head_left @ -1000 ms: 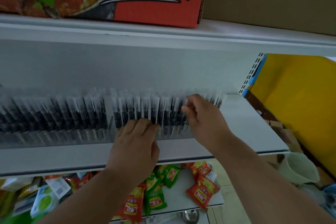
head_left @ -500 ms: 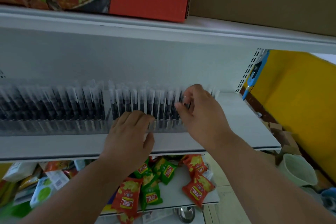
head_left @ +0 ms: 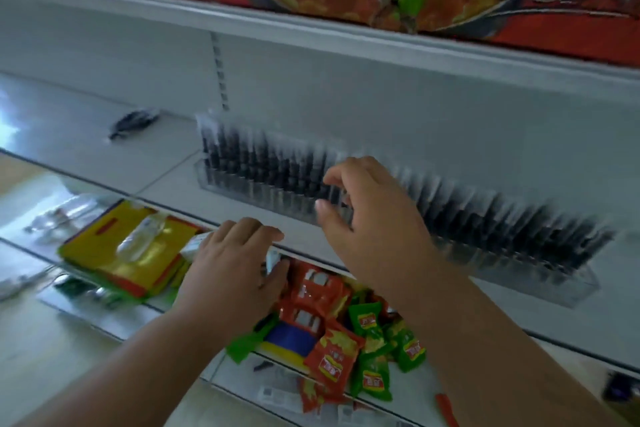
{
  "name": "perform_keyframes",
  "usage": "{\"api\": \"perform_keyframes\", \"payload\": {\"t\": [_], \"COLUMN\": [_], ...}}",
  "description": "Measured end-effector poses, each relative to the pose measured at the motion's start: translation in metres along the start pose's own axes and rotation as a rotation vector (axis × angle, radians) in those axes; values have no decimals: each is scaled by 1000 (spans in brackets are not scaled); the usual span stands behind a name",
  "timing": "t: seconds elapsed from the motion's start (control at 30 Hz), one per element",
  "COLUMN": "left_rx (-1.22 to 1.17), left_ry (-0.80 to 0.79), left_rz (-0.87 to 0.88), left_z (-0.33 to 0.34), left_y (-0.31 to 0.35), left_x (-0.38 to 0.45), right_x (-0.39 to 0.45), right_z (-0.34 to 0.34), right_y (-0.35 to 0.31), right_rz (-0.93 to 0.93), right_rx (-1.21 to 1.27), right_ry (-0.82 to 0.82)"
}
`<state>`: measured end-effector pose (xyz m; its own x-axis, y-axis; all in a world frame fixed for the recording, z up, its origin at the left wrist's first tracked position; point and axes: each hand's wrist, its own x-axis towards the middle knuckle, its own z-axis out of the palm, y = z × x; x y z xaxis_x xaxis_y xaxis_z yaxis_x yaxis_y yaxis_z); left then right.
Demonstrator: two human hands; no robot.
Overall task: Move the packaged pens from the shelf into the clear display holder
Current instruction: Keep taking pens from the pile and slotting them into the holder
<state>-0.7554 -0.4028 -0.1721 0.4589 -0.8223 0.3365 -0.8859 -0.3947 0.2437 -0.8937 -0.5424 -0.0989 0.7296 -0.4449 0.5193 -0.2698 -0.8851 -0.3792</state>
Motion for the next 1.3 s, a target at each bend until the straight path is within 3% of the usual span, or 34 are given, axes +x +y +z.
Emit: {"api": "perform_keyframes", "payload": {"t": [0.2, 0.47, 1.03, 1.3], "left_rx": [69, 135, -42, -108], "left_ry": [31, -20, -21, -131], "left_rz": [-129, -192, -235, -145], "left_z": [-36, -93, -84, -51], "left_y": [-125, -275, -412, -483], "left_x": [-36, -46, 86, 174], "right_x": [55, 122, 273, 301], "right_z": [77, 175, 277, 323], "right_y": [-102, -210, -211, -213], "right_rz": [-84, -25, 88, 285], "right_rx": [-58, -113, -121, -180], "right_ry": [-18, -95, -183, -119]}}
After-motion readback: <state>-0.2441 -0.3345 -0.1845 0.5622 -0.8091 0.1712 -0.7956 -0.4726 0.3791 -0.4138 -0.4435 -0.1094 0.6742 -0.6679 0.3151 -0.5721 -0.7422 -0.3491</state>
